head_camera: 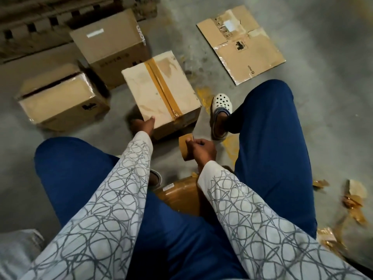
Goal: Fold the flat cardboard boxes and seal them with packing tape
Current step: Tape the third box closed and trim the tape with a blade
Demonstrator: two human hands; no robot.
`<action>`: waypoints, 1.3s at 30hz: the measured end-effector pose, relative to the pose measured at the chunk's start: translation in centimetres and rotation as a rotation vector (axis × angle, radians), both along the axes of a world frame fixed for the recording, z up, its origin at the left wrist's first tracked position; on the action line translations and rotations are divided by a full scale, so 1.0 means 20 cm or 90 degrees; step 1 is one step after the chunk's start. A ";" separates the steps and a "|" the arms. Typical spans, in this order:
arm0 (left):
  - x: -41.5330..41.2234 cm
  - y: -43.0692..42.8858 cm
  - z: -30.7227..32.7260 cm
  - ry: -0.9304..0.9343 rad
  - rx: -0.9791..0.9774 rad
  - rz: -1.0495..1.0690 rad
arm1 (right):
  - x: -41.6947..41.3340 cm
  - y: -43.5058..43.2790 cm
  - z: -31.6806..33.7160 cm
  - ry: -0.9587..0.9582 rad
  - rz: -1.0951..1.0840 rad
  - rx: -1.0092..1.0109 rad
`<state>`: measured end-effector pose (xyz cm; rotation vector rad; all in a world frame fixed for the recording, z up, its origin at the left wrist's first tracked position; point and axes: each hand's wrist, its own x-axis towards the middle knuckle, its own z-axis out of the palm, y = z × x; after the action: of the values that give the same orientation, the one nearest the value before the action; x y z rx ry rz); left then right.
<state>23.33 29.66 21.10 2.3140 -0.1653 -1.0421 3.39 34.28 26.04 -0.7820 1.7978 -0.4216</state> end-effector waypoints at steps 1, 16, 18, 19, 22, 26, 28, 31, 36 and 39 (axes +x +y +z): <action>0.00 0.02 -0.03 0.098 -0.028 0.046 | 0.00 0.00 0.00 0.002 -0.004 0.001; -0.38 0.07 -0.06 0.210 -0.130 0.299 | 0.00 -0.04 -0.03 -0.006 -0.099 -0.006; -0.40 0.09 -0.09 0.229 -0.108 0.246 | -0.01 -0.04 -0.03 -0.009 -0.115 -0.010; -0.42 0.09 -0.09 0.233 -0.105 0.247 | -0.02 -0.04 -0.03 -0.013 -0.124 -0.011; -0.44 0.08 -0.09 0.238 -0.090 0.306 | -0.02 -0.03 -0.02 -0.018 -0.144 -0.017; -0.50 0.05 0.00 0.301 -0.112 0.198 | -0.02 -0.03 -0.03 -0.004 -0.165 -0.048; -0.51 0.03 0.05 0.341 -0.087 0.227 | -0.02 -0.03 -0.03 -0.015 -0.165 -0.071; -0.51 0.01 0.06 0.348 -0.045 0.152 | -0.02 -0.03 -0.02 -0.030 -0.146 -0.109; -0.39 -0.04 0.25 0.236 -0.118 -0.039 | 0.00 -0.04 0.00 -0.065 -0.097 -0.178; -0.32 -0.02 0.37 0.147 -0.222 -0.239 | 0.01 -0.03 -0.01 -0.091 -0.059 -0.205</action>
<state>16.87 29.18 28.43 1.8711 -0.6540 -1.3346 3.53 33.65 25.92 -0.8671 1.6568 -0.8235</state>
